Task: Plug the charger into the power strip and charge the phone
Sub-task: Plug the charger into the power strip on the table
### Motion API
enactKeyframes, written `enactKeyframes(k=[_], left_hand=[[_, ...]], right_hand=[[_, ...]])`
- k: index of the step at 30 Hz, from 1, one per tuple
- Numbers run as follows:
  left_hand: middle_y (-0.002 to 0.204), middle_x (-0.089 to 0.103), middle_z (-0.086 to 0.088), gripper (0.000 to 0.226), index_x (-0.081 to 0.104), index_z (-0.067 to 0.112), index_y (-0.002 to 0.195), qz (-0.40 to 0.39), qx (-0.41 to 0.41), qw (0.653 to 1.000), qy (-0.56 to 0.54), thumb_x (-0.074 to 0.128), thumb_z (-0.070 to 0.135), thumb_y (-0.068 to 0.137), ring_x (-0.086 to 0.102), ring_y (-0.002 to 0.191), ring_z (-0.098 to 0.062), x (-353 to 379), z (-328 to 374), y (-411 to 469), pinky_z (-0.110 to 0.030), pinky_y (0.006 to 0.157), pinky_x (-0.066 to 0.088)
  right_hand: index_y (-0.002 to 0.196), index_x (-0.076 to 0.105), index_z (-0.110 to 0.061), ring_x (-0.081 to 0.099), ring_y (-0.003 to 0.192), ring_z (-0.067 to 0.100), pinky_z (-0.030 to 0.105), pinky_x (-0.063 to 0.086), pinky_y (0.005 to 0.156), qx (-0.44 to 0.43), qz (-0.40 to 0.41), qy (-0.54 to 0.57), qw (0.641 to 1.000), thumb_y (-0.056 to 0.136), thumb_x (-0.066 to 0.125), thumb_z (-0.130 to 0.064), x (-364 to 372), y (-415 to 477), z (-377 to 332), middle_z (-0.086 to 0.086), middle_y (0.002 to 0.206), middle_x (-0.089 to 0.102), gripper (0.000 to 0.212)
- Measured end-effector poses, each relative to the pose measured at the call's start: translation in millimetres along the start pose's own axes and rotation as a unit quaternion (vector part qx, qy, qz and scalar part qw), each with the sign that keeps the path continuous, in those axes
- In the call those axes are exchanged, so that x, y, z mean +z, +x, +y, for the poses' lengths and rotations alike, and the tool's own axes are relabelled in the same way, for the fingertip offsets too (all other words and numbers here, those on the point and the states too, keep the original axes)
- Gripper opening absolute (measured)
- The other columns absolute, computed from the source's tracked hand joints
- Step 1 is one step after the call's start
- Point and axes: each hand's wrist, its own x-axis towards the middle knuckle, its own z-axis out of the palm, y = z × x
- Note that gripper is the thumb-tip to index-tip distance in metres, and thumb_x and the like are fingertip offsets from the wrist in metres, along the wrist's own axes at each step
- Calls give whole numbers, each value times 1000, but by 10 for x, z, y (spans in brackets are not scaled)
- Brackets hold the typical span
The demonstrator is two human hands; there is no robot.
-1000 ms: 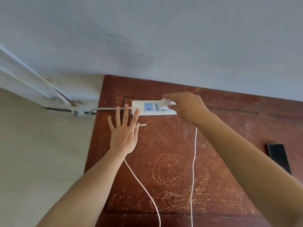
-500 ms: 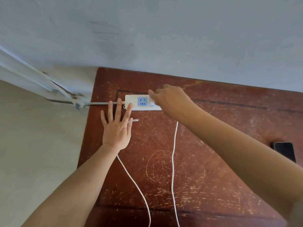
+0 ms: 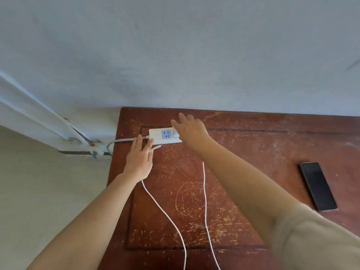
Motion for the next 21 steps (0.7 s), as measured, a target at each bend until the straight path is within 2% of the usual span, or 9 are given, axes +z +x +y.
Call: enactKeyframes(k=[2, 3, 5, 6, 9, 11, 14, 17, 21], left_hand=[[146, 51, -17, 42, 46, 17, 144, 33, -18, 992, -121, 33, 24, 105, 43, 137, -35, -110, 106, -186, -48, 109, 41], [132, 61, -19, 39, 53, 17, 137, 31, -38, 981, -190, 32, 24, 105, 56, 123, -36, -148, 173, -304, -47, 102, 46], [118, 65, -25, 33, 58, 20, 125, 3, -69, 955, -289, 32, 26, 105, 65, 100, -37, -181, 315, -525, -53, 93, 52], [114, 65, -24, 30, 58, 21, 121, -5, -68, 951, -302, 33, 26, 104, 66, 91, -33, -175, 382, -611, -53, 89, 54], [98, 69, -11, 22, 56, 22, 115, -11, -19, 959, -281, 41, 31, 101, 67, 85, -30, -83, 603, -741, -51, 80, 57], [86, 68, -3, 27, 56, 24, 112, -38, 34, 964, -262, 40, 43, 100, 66, 77, -20, 12, 803, -782, -48, 76, 60], [74, 64, 8, 38, 58, 26, 104, -74, 101, 962, -241, 33, 53, 100, 63, 72, -11, 208, 1174, -872, -38, 73, 55], [55, 55, 18, 35, 61, 29, 98, -105, 149, 956, -230, 32, 48, 101, 55, 55, -3, 428, 1574, -972, -31, 61, 46], [49, 55, 24, 31, 57, 32, 87, -121, 172, 961, -181, 33, 43, 102, 53, 49, -1, 712, 2029, -1049, -29, 56, 39]], right_hand=[[159, 13, -20, 27, 148, 36, 45, 41, 109, 32, 21, 57, 998, 93, 68, -20, 25, -235, -66, 21, 166, 15, 86], [159, 8, -21, 20, 151, 36, 47, 36, 115, 54, 39, 102, 993, 95, 65, -22, 44, -388, -77, 20, 168, 7, 86], [160, 5, -21, 16, 153, 36, 51, 33, 118, 103, 58, 173, 978, 98, 59, -27, 119, -733, -27, 19, 169, 3, 82], [159, 6, -21, 17, 152, 36, 52, 33, 117, 135, 57, 191, 971, 98, 58, -30, 170, -927, 31, 18, 168, 4, 80], [159, 9, -18, 20, 151, 37, 53, 33, 116, 236, 14, 225, 945, 99, 55, -37, 430, -1549, 300, 18, 168, 6, 78], [159, 10, -16, 21, 150, 39, 53, 33, 116, 301, -24, 234, 924, 100, 55, -39, 631, -1977, 489, 18, 168, 7, 77], [158, 12, -14, 22, 149, 42, 55, 32, 115, 393, -78, 266, 877, 100, 57, -40, 877, -2568, 752, 20, 167, 10, 78], [159, 10, -14, 19, 149, 43, 57, 27, 116, 459, -75, 309, 830, 98, 57, -44, 1119, -3005, 1001, 21, 167, 10, 82], [159, 7, -14, 16, 150, 44, 58, 22, 117, 494, -55, 329, 803, 96, 57, -49, 1409, -3324, 1407, 22, 167, 8, 88]])
